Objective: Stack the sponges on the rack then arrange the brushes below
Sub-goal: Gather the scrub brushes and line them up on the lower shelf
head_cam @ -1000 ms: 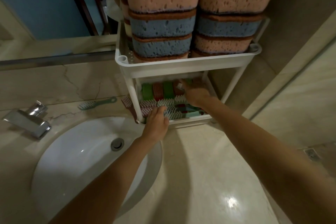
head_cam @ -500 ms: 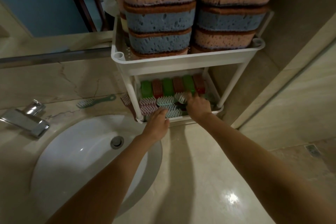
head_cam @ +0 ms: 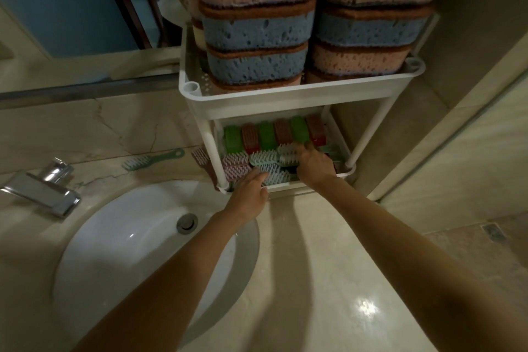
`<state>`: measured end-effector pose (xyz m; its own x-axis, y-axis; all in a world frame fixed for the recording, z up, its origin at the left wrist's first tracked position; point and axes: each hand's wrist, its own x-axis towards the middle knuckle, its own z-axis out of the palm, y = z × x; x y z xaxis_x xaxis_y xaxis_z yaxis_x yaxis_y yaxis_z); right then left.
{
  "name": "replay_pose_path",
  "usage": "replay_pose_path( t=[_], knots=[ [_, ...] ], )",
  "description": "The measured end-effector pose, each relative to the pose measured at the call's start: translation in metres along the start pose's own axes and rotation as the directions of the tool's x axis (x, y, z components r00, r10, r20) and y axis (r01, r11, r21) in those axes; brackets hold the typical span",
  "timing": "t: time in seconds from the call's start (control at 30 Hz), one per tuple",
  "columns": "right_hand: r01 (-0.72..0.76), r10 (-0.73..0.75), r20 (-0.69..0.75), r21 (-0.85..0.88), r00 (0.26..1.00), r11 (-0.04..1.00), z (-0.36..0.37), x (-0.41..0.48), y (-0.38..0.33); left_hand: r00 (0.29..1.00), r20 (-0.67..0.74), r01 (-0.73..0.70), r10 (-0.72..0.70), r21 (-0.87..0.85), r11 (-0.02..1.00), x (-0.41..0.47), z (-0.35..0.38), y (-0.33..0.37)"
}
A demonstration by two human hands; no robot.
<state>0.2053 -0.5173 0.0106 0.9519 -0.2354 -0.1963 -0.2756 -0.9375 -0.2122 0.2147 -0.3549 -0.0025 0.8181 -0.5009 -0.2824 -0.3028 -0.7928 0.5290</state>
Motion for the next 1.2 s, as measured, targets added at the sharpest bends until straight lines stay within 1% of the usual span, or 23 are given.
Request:
replay_pose_path(
  t=[0.33, 0.43, 0.5, 0.57, 0.6, 0.7, 0.77, 0.83, 0.9, 0.97, 1.03, 1.07, 1.1, 1.2],
  knots=[
    [-0.040, 0.040, 0.008, 0.059, 0.999, 0.997, 0.003, -0.001, 0.009, 0.999, 0.044, -0.027, 0.026, 0.025, 0.999, 0.003, -0.002, -0.003],
    [-0.079, 0.081, -0.028, 0.087, 0.996, 0.993, 0.001, -0.003, 0.007, 0.999, 0.034, -0.017, 0.017, 0.001, 1.000, 0.003, -0.003, -0.001],
    [-0.093, 0.102, -0.114, 0.079, 0.988, 0.992, 0.002, -0.008, 0.005, 1.000, 0.002, -0.010, 0.010, -0.050, 0.999, 0.001, -0.003, 0.000],
    [-0.050, 0.076, -0.265, 0.102, 0.961, 0.993, 0.005, -0.015, 0.001, 0.998, -0.054, -0.017, 0.010, -0.132, 0.991, -0.005, -0.003, -0.001],
    [-0.018, 0.061, -0.327, 0.133, 0.943, 0.991, 0.008, -0.019, -0.002, 0.996, -0.087, -0.029, 0.014, -0.172, 0.985, -0.009, -0.004, -0.001],
    [0.051, 0.067, -0.437, 0.254, 0.897, 0.966, 0.013, -0.034, -0.018, 0.985, -0.167, -0.087, 0.048, -0.233, 0.969, -0.027, -0.009, -0.003],
    [0.143, 0.034, -0.522, 0.296, 0.852, 0.944, 0.018, -0.048, -0.034, 0.968, -0.246, -0.109, 0.042, -0.267, 0.958, -0.042, -0.015, -0.008],
    [0.255, -0.044, -0.569, 0.296, 0.821, 0.921, 0.029, -0.064, -0.053, 0.948, -0.316, -0.078, -0.029, -0.320, 0.944, -0.059, -0.022, -0.020],
    [0.329, -0.094, -0.559, 0.337, 0.824, 0.882, 0.042, -0.076, -0.074, 0.924, -0.360, -0.013, -0.128, -0.366, 0.931, -0.076, -0.027, -0.041],
    [0.392, -0.138, -0.530, 0.403, 0.836, 0.827, 0.055, -0.087, -0.101, 0.885, -0.396, 0.067, -0.244, -0.410, 0.910, -0.090, -0.033, -0.067],
    [0.447, -0.236, -0.466, 0.415, 0.853, 0.793, 0.067, -0.095, -0.130, 0.854, -0.382, 0.161, -0.354, -0.453, 0.877, -0.100, -0.041, -0.090],
    [0.454, -0.285, -0.411, 0.411, 0.866, 0.791, 0.074, -0.097, -0.144, 0.849, -0.360, 0.195, -0.388, -0.468, 0.862, -0.103, -0.045, -0.100],
    [0.443, -0.325, -0.326, 0.414, 0.888, 0.795, 0.079, -0.097, -0.156, 0.851, -0.334, 0.216, -0.404, -0.478, 0.851, -0.104, -0.049, -0.110],
    [0.342, -0.347, -0.069, 0.434, 0.935, 0.834, 0.090, -0.081, -0.185, 0.862, -0.283, 0.264, -0.421, -0.457, 0.849, -0.101, -0.062, -0.134]
  ],
)
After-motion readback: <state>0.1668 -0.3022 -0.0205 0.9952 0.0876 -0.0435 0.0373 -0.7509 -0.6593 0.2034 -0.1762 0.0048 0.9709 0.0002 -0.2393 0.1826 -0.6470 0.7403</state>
